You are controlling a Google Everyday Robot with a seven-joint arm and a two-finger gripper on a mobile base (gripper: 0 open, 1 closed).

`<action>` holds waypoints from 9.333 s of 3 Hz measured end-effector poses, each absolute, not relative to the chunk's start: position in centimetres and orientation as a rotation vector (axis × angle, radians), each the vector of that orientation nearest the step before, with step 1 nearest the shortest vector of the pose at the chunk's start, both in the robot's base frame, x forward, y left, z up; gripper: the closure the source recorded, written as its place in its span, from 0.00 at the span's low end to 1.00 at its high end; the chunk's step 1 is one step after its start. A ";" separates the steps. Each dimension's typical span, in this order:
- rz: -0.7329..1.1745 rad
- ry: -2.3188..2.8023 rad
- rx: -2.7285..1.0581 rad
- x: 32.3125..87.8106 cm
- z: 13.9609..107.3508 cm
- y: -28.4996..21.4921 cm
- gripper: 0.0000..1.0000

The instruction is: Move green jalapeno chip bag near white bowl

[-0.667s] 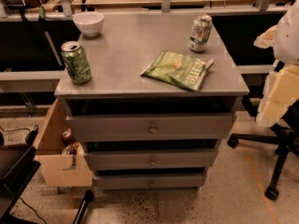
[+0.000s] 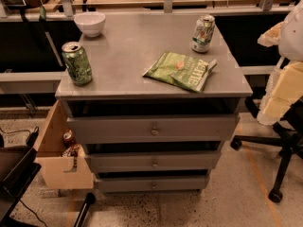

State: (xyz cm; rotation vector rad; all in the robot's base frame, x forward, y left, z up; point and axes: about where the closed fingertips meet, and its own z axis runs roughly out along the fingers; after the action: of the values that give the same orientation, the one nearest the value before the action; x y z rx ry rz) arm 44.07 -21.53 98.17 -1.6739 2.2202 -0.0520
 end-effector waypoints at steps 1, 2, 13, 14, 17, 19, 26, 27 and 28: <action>0.084 2.138 -1.571 47.1 98.6 -19.3 0.00; 0.240 2.001 -1.457 51.9 98.9 -15.4 0.00; 0.408 2.006 -1.329 66.9 83.3 -6.1 0.44; 0.409 2.006 -1.330 66.9 83.4 -6.1 0.66; 0.409 2.006 -1.330 66.9 83.7 -6.1 1.00; 0.409 2.006 -1.330 66.9 83.7 -6.1 1.00; 0.408 2.005 -1.330 66.9 83.8 -6.0 1.00; 0.408 2.005 -1.330 66.9 83.7 -6.0 1.00; 0.408 2.005 -1.331 66.9 83.8 -6.0 1.00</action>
Offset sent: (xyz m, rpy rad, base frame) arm 0.1477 0.1058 0.0207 0.6352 -0.2094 0.0287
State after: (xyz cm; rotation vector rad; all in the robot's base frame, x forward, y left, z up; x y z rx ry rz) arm 66.93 -6.04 83.76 -1.3306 2.0053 0.4079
